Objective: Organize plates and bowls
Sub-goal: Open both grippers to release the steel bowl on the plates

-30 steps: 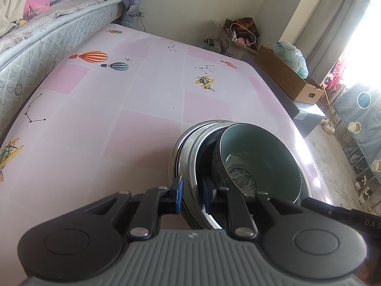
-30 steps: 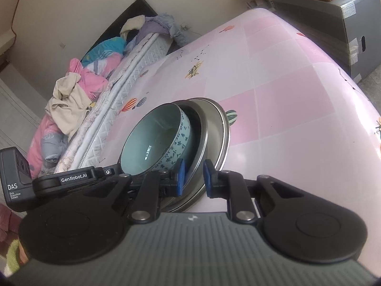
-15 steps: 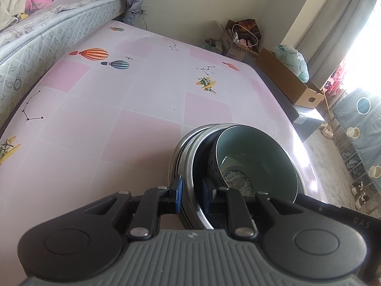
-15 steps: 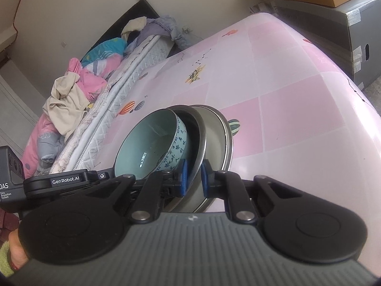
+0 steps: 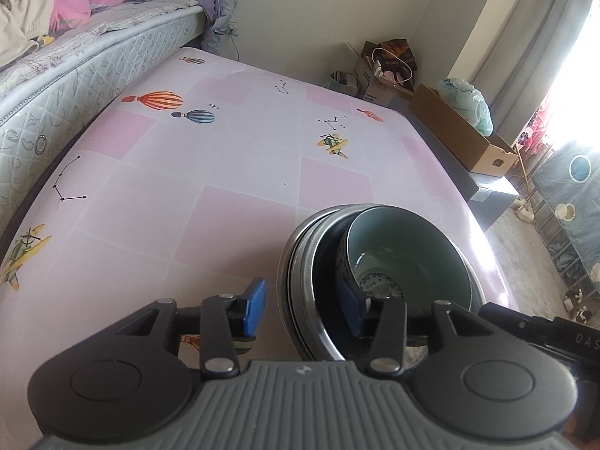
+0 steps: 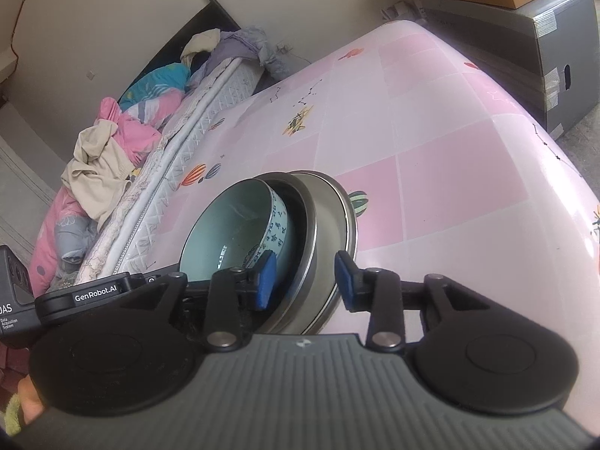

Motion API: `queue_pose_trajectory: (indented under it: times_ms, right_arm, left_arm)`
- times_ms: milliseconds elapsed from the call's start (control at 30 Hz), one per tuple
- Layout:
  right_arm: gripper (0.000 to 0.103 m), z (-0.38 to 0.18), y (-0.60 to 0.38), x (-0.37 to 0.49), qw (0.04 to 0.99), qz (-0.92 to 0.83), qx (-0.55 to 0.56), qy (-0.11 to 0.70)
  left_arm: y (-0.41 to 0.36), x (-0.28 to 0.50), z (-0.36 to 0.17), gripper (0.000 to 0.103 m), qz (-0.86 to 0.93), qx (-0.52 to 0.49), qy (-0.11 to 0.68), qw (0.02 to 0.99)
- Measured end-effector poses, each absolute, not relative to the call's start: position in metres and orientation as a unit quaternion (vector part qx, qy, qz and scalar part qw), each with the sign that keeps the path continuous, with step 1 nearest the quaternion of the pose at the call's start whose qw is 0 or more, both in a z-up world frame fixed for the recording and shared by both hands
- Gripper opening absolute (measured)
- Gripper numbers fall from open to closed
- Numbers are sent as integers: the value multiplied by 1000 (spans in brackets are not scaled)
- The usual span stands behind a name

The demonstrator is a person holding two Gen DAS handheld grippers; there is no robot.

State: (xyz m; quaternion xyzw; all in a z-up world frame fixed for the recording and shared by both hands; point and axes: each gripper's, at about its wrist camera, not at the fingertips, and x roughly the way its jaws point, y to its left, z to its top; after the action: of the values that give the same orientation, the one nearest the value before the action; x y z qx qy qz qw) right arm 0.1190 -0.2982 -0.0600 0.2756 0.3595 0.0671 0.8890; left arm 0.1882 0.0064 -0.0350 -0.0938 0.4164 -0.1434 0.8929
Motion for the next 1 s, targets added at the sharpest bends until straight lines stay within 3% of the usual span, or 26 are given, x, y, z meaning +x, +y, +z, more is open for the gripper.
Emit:
queue_pose_trajectory:
  times_ms: [233, 500, 833, 1000]
  right_arm:
    - [50, -52, -297, 109, 894, 55, 265, 357]
    - [76, -38, -289, 97, 904, 50, 248, 345]
    - [86, -20, -284, 71, 916, 53, 226, 328]
    - [95, -8, -282, 55, 926, 49, 212, 309]
  left_arm:
    - [13, 179, -29, 64, -144, -100, 407, 897]
    - [17, 165, -25, 79, -133, -98, 404, 900]
    - [13, 143, -16, 91, -125, -77, 397, 906]
    - [6, 130, -9, 96, -123, -61, 393, 909]
